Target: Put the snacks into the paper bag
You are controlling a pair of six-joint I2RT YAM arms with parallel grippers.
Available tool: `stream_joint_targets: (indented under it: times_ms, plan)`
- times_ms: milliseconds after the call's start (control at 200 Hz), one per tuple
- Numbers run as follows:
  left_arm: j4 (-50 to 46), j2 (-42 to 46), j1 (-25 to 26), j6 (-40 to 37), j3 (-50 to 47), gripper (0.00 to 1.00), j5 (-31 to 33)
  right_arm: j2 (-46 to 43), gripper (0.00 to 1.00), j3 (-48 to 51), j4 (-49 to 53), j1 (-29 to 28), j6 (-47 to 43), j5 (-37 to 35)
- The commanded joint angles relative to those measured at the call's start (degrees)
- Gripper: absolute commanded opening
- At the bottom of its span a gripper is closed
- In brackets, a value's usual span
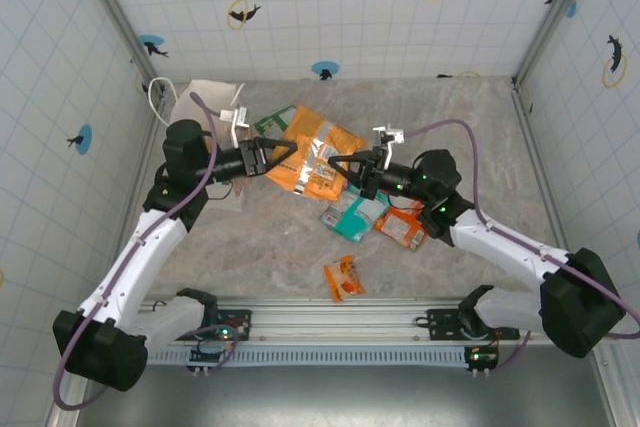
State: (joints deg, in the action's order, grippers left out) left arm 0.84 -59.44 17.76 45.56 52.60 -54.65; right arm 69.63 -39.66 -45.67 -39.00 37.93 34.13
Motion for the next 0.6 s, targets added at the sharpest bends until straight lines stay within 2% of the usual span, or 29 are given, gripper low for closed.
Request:
stream_joint_targets:
  times_ms: [0,130,245,310,420,515,595]
  plan:
    - [2.81,-0.55,0.52,0.76,-0.21,0.6,-1.68,1.22,0.02,-3.51,-4.43,-0.33,-0.54,1.49]
    - [3.02,-0.88,0.5,0.33,0.16,0.51,-1.04,2.34,0.02,-4.43,-4.1,-0.91,-0.92,2.51]
    - [1.61,-1.03,0.52,-1.19,0.93,0.3,0.63,2.71,0.04,-4.39,-2.74,-1.45,-1.95,2.44]
    - [-0.74,-0.97,0.5,-3.37,2.53,0.19,1.9,2.13,0.11,-3.74,-1.27,-1.6,-2.63,1.42]
    - [-7.86,-1.02,0.44,-10.3,7.31,0.1,6.16,0.03,0.34,-1.07,1.0,-1.3,-3.04,-2.93]
    - [-17.21,-1.74,0.49,-19.44,13.22,0.06,12.66,-1.96,0.45,1.27,3.56,-0.82,-3.04,-6.83]
    - [-25.06,-3.35,0.45,-27.36,19.46,0.04,19.02,-3.21,0.47,2.88,5.22,-0.7,-2.94,-8.92]
